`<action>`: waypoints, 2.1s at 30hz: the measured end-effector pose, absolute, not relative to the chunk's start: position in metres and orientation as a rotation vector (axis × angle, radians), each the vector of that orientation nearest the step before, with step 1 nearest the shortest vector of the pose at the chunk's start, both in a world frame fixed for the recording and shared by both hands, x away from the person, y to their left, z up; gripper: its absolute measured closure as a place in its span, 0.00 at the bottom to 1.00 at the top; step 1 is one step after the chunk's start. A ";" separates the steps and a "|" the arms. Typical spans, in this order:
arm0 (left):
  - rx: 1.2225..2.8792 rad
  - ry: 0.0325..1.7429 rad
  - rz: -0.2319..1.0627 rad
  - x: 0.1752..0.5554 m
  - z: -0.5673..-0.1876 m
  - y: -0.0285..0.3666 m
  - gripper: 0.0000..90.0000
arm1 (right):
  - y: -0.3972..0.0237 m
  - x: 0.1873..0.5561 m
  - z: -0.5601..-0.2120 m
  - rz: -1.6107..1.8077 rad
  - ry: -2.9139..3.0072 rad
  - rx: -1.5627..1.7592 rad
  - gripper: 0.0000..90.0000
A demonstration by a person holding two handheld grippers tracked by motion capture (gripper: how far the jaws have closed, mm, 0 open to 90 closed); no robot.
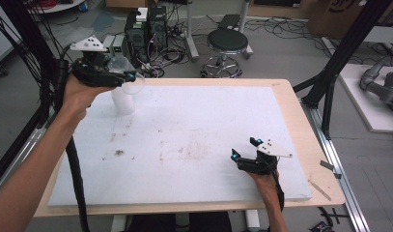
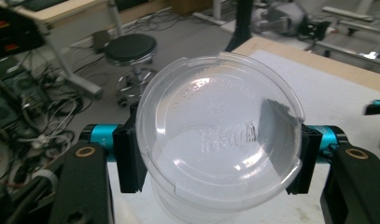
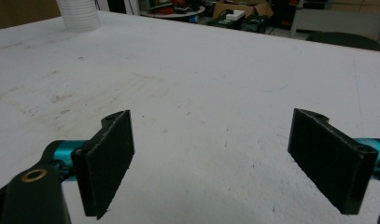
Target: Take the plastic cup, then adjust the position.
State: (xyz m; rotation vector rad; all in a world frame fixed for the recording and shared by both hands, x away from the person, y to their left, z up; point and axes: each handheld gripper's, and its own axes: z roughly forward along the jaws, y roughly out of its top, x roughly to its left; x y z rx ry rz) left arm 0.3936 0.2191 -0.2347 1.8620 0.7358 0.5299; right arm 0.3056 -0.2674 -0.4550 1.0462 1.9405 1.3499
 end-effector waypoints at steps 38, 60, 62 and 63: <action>1.692 0.233 0.084 0.328 -0.341 0.164 0.42 | -0.267 0.306 -0.455 1.344 1.961 1.050 0.16; 1.701 0.254 0.081 0.331 -0.354 0.161 0.42 | -0.269 0.307 -0.455 1.379 1.962 1.052 0.16; 1.703 0.256 0.083 0.331 -0.354 0.162 0.42 | -0.270 0.307 -0.455 1.389 1.970 1.047 0.16; 1.704 0.256 0.085 0.332 -0.354 0.162 0.42 | -0.270 0.308 -0.454 1.395 1.979 1.045 0.16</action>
